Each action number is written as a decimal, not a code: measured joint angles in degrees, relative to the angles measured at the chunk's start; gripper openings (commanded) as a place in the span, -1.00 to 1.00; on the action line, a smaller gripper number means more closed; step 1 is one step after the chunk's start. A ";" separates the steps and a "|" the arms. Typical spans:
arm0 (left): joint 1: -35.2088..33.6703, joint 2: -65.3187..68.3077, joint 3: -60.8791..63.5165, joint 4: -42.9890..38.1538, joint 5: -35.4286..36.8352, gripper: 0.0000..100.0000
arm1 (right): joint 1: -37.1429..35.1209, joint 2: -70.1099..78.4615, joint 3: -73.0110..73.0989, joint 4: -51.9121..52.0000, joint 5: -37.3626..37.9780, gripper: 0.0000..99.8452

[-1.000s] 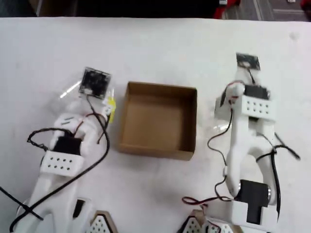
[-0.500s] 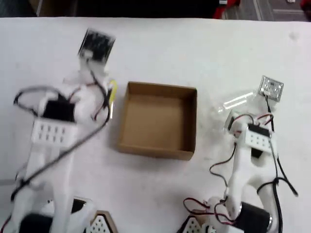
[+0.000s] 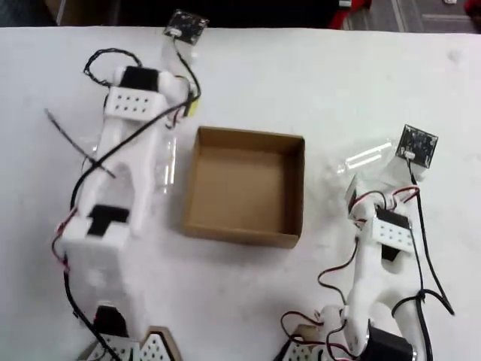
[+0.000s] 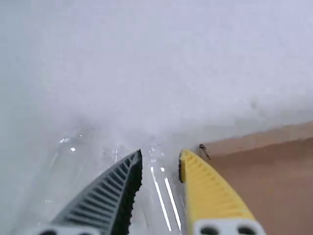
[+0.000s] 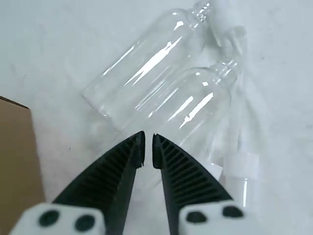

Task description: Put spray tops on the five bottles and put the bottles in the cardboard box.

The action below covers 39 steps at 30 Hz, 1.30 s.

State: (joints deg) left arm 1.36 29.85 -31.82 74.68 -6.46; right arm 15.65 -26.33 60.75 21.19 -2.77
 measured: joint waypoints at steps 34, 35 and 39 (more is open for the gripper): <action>-2.73 41.58 -54.51 24.09 4.66 -0.69 | -1.32 0.00 0.00 0.00 0.00 -0.96; -2.73 41.58 -54.51 24.09 4.57 -0.69 | -1.32 0.00 0.00 0.00 0.00 -0.96; -2.73 41.58 -54.51 24.09 4.48 -0.69 | -1.32 0.00 0.00 0.00 0.00 -0.96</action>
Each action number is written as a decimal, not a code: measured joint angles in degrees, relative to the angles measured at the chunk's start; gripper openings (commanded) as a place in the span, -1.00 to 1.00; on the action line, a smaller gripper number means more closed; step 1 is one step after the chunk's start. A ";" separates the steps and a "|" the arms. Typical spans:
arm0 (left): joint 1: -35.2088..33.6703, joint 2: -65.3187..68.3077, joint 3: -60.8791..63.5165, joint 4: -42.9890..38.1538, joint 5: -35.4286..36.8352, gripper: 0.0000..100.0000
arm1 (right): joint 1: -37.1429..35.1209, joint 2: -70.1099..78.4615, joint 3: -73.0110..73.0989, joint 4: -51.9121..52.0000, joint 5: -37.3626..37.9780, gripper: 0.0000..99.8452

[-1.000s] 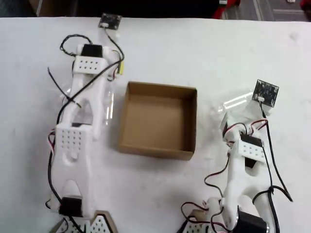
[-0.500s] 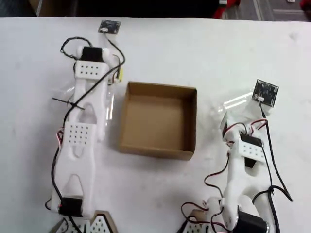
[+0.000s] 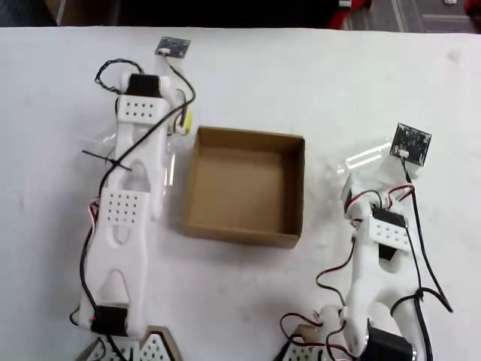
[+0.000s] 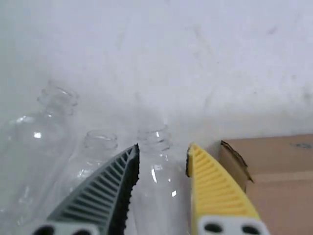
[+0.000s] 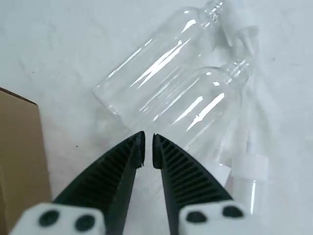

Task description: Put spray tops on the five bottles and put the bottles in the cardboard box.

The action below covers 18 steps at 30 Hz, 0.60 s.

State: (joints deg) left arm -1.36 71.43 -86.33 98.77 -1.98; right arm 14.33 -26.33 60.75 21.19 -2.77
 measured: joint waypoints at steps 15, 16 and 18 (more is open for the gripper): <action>0.09 1.85 0.00 -0.44 0.00 -0.69 | 0.00 0.00 0.00 0.00 0.00 -0.96; 0.09 2.46 0.00 -0.62 0.00 -0.69 | 0.00 0.00 0.00 0.00 0.00 -0.96; 0.00 3.60 0.00 -1.23 0.00 -0.71 | 0.00 0.00 0.00 0.00 0.00 -0.96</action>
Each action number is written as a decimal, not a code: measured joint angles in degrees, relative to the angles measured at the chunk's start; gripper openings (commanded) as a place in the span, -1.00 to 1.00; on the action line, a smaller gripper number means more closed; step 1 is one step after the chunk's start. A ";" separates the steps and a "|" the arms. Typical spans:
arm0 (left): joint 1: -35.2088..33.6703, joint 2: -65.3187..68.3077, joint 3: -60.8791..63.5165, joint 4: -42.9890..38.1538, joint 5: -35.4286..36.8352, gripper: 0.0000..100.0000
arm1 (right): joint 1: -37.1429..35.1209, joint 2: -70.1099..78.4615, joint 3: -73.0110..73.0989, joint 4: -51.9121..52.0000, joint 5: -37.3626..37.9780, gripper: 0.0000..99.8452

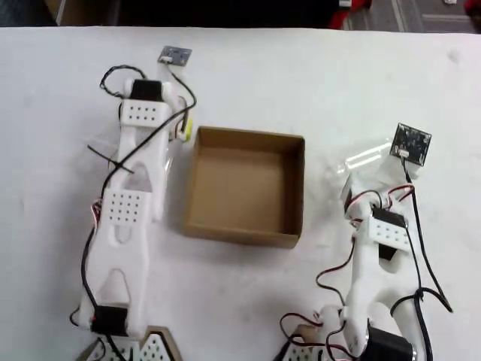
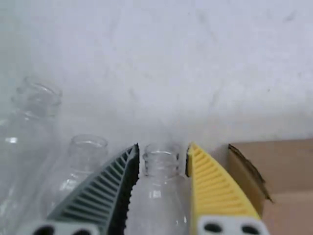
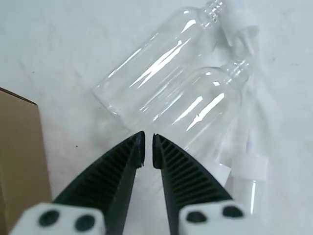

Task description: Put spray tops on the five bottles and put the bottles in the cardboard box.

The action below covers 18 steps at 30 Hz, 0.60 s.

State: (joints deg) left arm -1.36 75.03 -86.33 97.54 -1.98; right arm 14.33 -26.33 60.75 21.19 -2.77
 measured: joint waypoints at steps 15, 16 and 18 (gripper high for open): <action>0.09 0.26 -0.97 0.79 -4.31 -0.95 | 0.00 0.00 0.00 0.00 0.00 -0.96; 0.26 0.35 -2.02 1.67 -4.31 -0.95 | 0.00 0.00 0.00 0.00 0.00 -0.96; 0.62 0.00 -4.66 3.25 -4.31 -0.95 | 0.00 0.00 0.00 0.00 0.00 -0.96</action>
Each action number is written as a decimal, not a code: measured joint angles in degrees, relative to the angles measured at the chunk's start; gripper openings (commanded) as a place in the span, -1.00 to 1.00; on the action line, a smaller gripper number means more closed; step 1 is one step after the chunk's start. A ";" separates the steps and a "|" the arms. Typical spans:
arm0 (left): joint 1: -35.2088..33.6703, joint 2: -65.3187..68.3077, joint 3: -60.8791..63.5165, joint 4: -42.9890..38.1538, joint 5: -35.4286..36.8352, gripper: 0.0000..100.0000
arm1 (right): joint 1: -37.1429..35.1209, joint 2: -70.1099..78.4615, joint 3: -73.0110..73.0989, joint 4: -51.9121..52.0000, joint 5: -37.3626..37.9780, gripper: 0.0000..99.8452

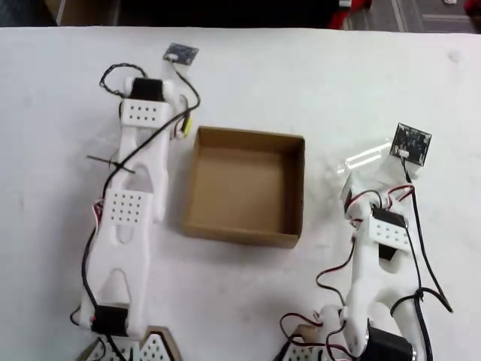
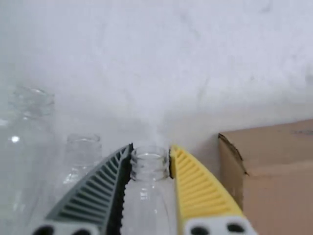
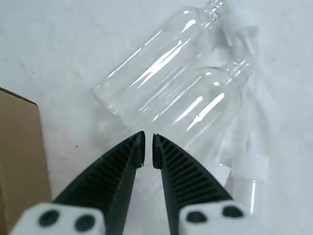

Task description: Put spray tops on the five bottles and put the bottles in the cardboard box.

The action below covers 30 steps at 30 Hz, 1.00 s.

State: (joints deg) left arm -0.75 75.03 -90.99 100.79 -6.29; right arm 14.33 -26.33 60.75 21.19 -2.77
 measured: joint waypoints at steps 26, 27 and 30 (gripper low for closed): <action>2.90 -34.02 -1.32 1.49 7.74 -0.95 | 0.00 0.00 0.88 -3.08 0.00 -0.96; 3.34 -35.08 -1.32 1.58 8.09 -0.95 | 0.00 0.00 0.88 -3.08 0.00 -0.96; 4.92 -38.24 -1.32 1.67 8.44 -0.95 | 0.00 0.00 0.88 -3.08 0.00 -0.96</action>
State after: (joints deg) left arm 4.18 36.79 -92.31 102.46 2.15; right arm 14.33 -26.33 61.63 18.11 -2.77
